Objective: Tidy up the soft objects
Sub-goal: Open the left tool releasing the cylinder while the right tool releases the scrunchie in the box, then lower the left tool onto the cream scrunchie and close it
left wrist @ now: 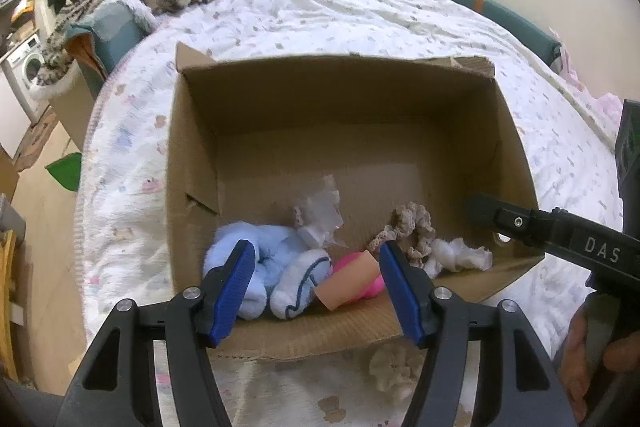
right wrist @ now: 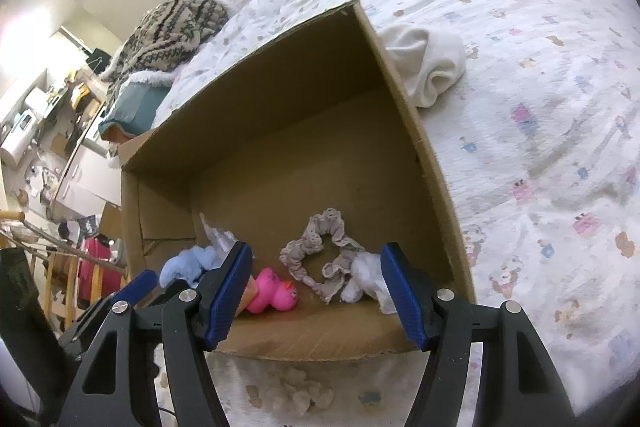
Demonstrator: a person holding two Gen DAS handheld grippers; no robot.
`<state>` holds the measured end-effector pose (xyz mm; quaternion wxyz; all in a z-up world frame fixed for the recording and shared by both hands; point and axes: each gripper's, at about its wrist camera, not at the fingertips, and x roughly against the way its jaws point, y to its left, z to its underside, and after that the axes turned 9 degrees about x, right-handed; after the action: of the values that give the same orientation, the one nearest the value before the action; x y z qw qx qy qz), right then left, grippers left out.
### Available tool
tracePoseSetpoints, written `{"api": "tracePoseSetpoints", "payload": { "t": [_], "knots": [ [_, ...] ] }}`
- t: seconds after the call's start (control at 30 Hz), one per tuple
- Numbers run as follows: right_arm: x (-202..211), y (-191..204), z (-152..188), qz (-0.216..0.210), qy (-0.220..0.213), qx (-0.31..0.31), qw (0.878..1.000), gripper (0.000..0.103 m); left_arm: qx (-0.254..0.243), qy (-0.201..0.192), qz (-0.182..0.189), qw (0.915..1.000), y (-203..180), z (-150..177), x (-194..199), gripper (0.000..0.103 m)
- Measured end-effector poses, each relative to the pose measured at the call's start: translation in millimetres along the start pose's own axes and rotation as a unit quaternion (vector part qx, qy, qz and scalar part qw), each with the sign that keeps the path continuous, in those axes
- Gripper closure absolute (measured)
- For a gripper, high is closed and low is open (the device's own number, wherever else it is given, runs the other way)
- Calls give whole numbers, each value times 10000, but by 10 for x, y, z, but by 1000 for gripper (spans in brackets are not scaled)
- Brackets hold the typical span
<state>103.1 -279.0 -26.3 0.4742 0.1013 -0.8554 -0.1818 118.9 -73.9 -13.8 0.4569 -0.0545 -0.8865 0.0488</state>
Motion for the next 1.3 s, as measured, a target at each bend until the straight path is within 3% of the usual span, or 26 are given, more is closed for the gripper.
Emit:
{"api": "tracePoseSetpoints", "payload": {
  "t": [0.27,0.43,0.67,0.97,1.17,1.3],
  "knots": [
    [138,-33,59,135,-64,-66,9999,32,72,-165,-39,9998,47,44,209,34],
    [280,-23,137,151,-97,-46,9998,32,179,-88,-269,9994,88,123,271,33],
    [425,-31,269,158,-97,-164,9997,32,257,118,-245,9993,79,337,313,33],
    [484,-133,450,208,45,-551,9983,32,290,896,-96,9955,-44,681,96,33],
    [524,-202,435,235,-40,-707,9972,32,-30,1767,-101,9842,-298,1010,-277,34],
    [517,-276,447,177,-32,-892,9958,33,-297,1969,-93,9799,-461,1151,-442,34]
  ]
}}
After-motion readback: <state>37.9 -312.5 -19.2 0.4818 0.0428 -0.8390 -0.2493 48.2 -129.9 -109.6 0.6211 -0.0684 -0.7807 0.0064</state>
